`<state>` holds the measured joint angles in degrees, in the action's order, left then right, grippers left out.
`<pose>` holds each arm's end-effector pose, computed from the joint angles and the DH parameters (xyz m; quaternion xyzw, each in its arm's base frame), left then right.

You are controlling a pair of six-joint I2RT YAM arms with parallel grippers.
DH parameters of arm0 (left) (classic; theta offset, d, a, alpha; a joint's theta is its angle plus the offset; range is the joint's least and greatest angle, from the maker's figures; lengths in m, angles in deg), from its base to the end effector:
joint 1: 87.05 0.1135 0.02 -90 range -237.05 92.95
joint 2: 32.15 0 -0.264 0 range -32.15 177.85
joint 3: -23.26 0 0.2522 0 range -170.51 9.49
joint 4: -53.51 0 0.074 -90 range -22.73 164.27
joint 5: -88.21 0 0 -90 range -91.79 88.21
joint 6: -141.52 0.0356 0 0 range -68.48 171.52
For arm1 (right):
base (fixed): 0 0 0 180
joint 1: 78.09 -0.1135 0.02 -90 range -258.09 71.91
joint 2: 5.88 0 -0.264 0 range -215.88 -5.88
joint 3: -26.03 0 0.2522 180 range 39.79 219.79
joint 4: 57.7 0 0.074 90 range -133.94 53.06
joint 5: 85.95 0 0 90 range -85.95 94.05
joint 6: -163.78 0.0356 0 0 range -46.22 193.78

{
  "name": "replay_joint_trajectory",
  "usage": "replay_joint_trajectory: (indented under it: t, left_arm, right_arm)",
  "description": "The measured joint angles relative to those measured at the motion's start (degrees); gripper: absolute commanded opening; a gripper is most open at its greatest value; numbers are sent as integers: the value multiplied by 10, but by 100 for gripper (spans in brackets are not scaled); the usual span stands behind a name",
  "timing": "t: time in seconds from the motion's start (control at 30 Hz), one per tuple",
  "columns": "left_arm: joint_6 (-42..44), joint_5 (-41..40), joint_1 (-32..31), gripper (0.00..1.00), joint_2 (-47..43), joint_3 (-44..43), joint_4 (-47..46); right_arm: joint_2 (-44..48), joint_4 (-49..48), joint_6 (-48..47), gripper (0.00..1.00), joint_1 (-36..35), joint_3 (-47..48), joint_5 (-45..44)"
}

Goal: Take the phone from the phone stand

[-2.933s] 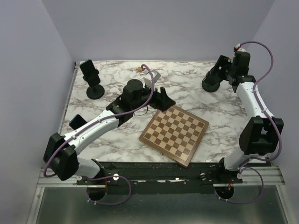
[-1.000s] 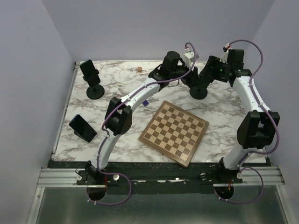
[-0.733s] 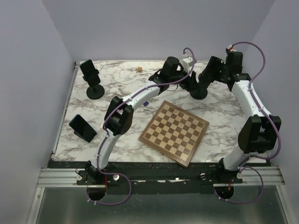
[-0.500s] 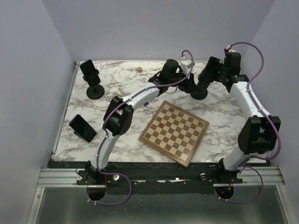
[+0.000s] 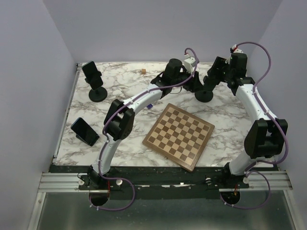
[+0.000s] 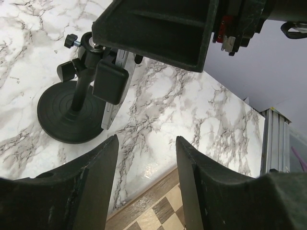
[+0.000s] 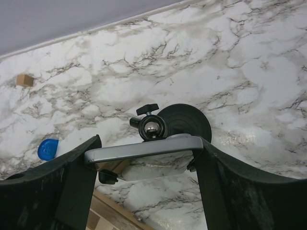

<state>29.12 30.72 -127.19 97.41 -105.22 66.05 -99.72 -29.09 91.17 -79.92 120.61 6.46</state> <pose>0.4015 -0.3636 0.2878 0.2873 0.7188 -0.4961 0.3931 0.3865 0.0138 0.3289 0.1052 0.8500 0.1039 0.5056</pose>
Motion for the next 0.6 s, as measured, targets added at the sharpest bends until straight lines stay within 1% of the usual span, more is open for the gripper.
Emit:
replay_joint_trajectory:
  t: [0.07, 0.1, 0.13, 0.23, 0.27, 0.4, 0.5, 0.6]
  left_arm:
    - [-2, -2, 0, 58, 0, -2, 0]
    - [-2, -5, 0, 58, 0, -6, 2]
    - [-2, -6, 0, 57, 4, -18, 3]
    - [-2, -9, 0, 57, 15, -53, 0]
    - [-2, -10, 0, 56, 20, -65, -1]
    - [-8, -13, 0, 52, 50, -116, -4]
    - [-20, -13, 0, 49, 71, -131, -6]
    - [-35, -17, 1, 48, 91, -134, -14]
  right_arm:
    - [0, -1, -4, 48, 0, 0, 0]
    - [0, -2, -5, 36, 0, -1, 1]
    - [0, -3, -6, 27, 0, -2, 2]
    - [0, -7, -14, 5, 0, -3, 7]
    - [0, -8, -19, 1, -1, -3, 10]
    - [0, -8, -40, 1, -7, -3, 9]
    - [-4, 0, -51, 1, -11, 6, 5]
    - [-11, 14, -62, 1, -13, 19, 3]
